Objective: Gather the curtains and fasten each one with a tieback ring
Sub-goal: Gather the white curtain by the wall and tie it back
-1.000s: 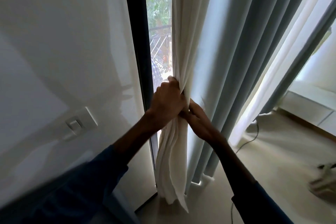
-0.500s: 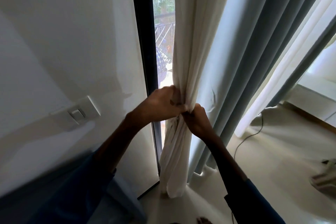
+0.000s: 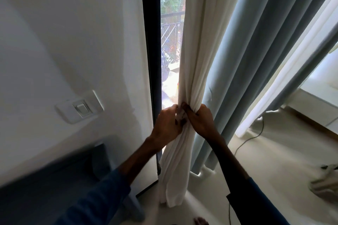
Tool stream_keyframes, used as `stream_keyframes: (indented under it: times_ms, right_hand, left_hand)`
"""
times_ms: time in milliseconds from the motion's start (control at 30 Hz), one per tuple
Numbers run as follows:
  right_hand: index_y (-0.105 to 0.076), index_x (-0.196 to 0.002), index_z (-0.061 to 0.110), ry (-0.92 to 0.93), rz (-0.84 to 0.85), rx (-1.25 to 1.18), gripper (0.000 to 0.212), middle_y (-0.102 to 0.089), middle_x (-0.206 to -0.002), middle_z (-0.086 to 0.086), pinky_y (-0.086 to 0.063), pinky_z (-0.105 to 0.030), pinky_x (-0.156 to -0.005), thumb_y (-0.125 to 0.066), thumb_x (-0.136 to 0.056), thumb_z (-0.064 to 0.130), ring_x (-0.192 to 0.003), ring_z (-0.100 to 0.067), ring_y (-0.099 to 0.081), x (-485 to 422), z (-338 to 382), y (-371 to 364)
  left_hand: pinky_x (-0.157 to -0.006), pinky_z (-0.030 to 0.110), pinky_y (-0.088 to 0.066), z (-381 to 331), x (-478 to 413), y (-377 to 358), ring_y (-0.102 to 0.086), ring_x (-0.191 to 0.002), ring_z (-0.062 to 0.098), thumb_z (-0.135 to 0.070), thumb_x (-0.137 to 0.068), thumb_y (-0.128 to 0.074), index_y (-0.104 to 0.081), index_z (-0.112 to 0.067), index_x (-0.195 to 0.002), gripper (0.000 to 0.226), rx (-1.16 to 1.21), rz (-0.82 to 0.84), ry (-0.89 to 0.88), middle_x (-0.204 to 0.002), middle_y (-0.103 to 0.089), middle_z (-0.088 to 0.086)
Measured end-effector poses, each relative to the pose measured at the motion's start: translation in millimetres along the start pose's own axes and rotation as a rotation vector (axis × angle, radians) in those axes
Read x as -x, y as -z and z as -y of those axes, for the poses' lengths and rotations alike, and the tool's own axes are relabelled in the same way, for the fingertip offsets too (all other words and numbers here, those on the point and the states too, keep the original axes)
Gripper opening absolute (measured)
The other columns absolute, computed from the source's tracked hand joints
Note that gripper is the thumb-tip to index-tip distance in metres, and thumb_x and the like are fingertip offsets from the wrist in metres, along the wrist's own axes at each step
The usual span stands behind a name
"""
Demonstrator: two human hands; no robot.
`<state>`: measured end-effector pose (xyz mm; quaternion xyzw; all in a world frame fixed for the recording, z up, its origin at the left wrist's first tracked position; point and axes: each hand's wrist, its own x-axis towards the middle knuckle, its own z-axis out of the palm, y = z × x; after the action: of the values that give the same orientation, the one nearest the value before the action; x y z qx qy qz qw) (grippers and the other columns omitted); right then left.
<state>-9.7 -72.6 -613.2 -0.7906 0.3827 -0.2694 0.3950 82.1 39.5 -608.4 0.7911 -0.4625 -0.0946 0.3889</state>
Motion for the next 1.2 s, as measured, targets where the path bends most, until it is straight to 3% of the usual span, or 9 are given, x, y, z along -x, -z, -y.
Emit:
stream_keyframes:
  times_ms: [133,267,400,667,767,867,967,1067,1200]
  right_hand:
    - [-0.070,-0.100,0.004,-0.004,-0.015,-0.016,0.044,-0.071,-0.088,-0.010,-0.055,-0.042,-0.078,-0.061,-0.097,0.047,-0.088,-0.031,-0.070,-1.5,-6.1,5.6]
    - [-0.067,-0.094,-0.004,0.010,-0.020,-0.079,0.048,-0.072,-0.085,-0.020,-0.056,-0.050,-0.076,-0.060,-0.098,0.043,-0.082,-0.033,-0.069,-0.4,-11.4,9.8]
    - [-0.067,-0.086,0.001,0.019,0.000,-0.097,0.046,-0.071,-0.077,-0.015,-0.054,-0.045,-0.074,-0.059,-0.098,0.045,-0.077,-0.029,-0.069,2.9,-10.1,6.2]
    - [-0.059,-0.069,0.010,-0.042,0.005,-0.124,0.049,-0.058,-0.055,0.006,-0.040,-0.028,-0.061,-0.058,-0.097,0.049,-0.058,-0.008,-0.060,2.7,-7.6,2.8]
    - [-0.059,-0.066,0.012,-0.025,0.038,-0.151,0.048,-0.059,-0.053,0.010,-0.048,-0.035,-0.064,-0.060,-0.096,0.049,-0.058,-0.008,-0.061,2.3,-8.9,6.9]
    - [-0.070,-0.088,0.009,-0.018,0.093,-0.244,0.050,-0.075,-0.081,-0.004,-0.056,-0.051,-0.087,-0.060,-0.089,0.058,-0.087,-0.021,-0.072,3.9,-8.1,9.0]
    - [-0.072,-0.090,0.014,-0.006,0.110,-0.306,0.055,-0.076,-0.091,-0.012,-0.054,-0.053,-0.092,-0.058,-0.081,0.067,-0.095,-0.026,-0.072,7.9,-4.5,7.1]
    - [-0.068,-0.095,0.003,0.009,0.114,-0.334,0.064,-0.072,-0.096,-0.023,-0.053,-0.057,-0.092,-0.058,-0.083,0.065,-0.097,-0.036,-0.069,8.6,-2.8,5.5]
    - [-0.072,-0.095,0.019,0.000,0.124,-0.329,0.039,-0.075,-0.096,-0.014,-0.053,-0.055,-0.094,-0.059,-0.089,0.056,-0.096,-0.026,-0.071,9.7,0.9,2.5]
  left_hand:
    - [-0.063,0.019,-0.059,1.1,1.6,-0.5,-0.070,-0.063,0.006,-0.013,-0.079,-0.080,-0.069,-0.012,-0.116,0.038,0.166,-0.004,0.028,-0.104,-0.075,-0.001]
    - [-0.070,0.032,-0.063,8.2,2.5,9.2,-0.076,-0.072,0.019,-0.012,-0.076,-0.085,-0.071,-0.012,-0.109,0.035,0.361,-0.032,0.210,-0.098,-0.077,0.000]
    - [-0.069,0.030,-0.062,15.5,9.1,8.7,-0.076,-0.080,0.025,-0.011,-0.083,-0.081,-0.068,-0.005,-0.110,0.030,0.516,0.061,0.324,-0.098,-0.075,0.011]
    - [-0.092,0.029,-0.056,18.1,18.5,-7.6,-0.072,-0.101,0.020,-0.021,-0.096,-0.067,-0.072,-0.002,-0.115,0.028,0.491,0.177,0.195,-0.107,-0.076,0.011]
    - [-0.084,0.030,-0.057,21.0,13.6,-1.7,-0.070,-0.093,0.023,-0.015,-0.100,-0.059,-0.071,0.005,-0.108,0.025,0.578,0.173,0.292,-0.102,-0.074,0.021]
    - [-0.071,0.039,-0.059,19.6,9.3,6.7,-0.065,-0.071,0.025,-0.017,-0.103,-0.049,-0.066,0.009,-0.094,0.033,0.673,0.173,0.416,-0.083,-0.065,0.029]
    - [-0.047,0.027,-0.033,22.6,7.7,10.7,-0.036,-0.047,0.016,-0.024,-0.104,-0.047,-0.055,-0.004,-0.088,0.026,0.725,0.235,0.444,-0.062,-0.038,0.010]
    - [-0.046,0.024,-0.019,36.2,4.9,16.2,-0.025,-0.046,0.014,-0.039,-0.095,-0.066,-0.059,-0.005,-0.098,0.035,0.691,0.279,0.384,-0.057,-0.035,0.002]
    - [-0.052,0.029,-0.048,49.9,6.1,20.5,-0.055,-0.051,0.020,-0.038,-0.076,-0.086,-0.052,-0.029,-0.116,0.054,0.260,0.147,0.044,-0.066,-0.062,0.014]
